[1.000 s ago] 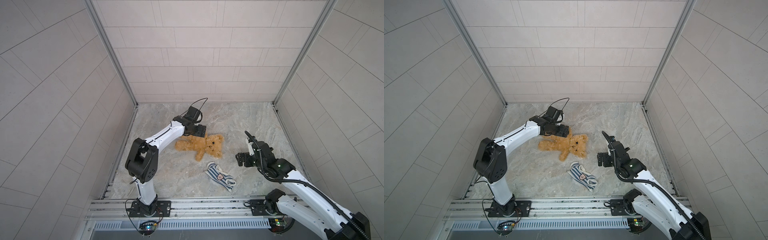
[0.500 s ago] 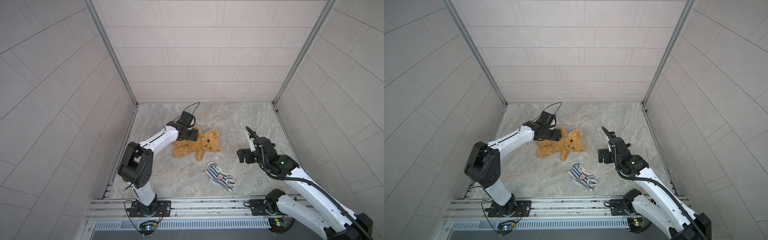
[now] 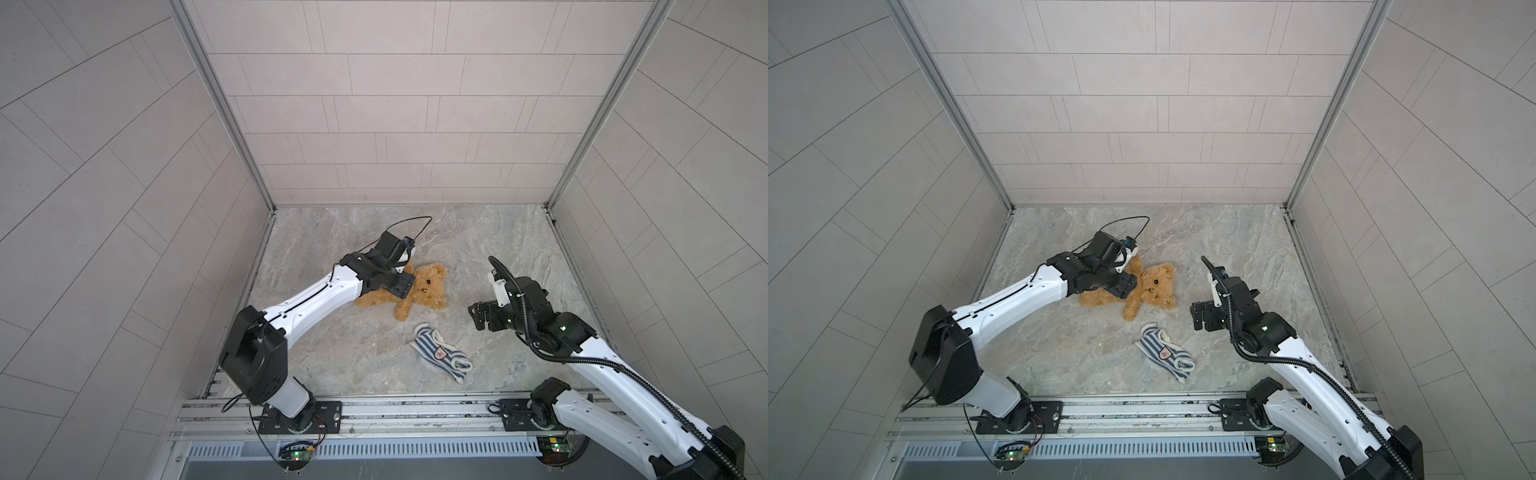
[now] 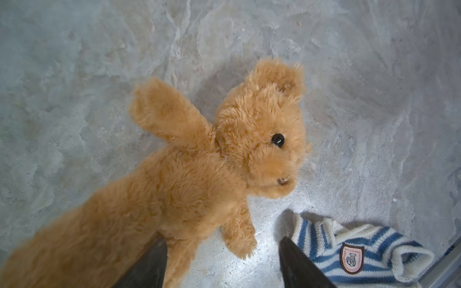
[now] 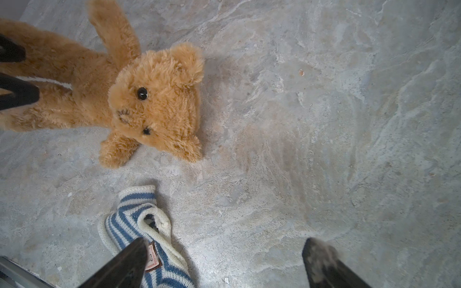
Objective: Dress the teddy bear
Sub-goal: 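Reach the left gripper to the teddy bear's head and grasp it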
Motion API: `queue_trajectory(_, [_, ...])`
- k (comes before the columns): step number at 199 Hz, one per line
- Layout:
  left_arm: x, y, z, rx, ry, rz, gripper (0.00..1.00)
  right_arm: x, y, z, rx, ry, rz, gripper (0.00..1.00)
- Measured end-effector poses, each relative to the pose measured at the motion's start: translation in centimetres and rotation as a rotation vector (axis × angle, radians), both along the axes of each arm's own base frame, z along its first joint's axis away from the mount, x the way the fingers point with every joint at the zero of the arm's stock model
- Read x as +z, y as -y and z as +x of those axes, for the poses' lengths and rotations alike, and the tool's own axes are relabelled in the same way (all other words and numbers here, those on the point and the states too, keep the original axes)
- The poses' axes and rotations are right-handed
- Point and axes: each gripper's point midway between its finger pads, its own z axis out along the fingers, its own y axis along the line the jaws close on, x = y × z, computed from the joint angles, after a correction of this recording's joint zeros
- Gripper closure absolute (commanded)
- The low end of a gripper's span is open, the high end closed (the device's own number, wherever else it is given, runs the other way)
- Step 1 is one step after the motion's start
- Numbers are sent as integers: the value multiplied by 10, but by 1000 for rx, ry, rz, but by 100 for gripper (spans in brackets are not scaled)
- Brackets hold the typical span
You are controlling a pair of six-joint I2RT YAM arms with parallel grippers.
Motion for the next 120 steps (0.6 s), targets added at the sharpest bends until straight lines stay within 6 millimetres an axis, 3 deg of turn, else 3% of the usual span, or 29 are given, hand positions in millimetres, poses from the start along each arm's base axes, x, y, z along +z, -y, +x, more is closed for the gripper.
queue_trajectory(46, [-29, 9, 16, -15, -69, 62, 23, 4, 0, -6, 10, 21, 15, 0])
queue_trajectory(77, [-50, 0, 20, 2, -112, 91, 23, 4, 0, -7, 11, 22, 18, 0])
queue_trajectory(120, [-63, -16, 25, 35, -112, 116, 25, 2, -2, -7, 19, 10, 18, 0])
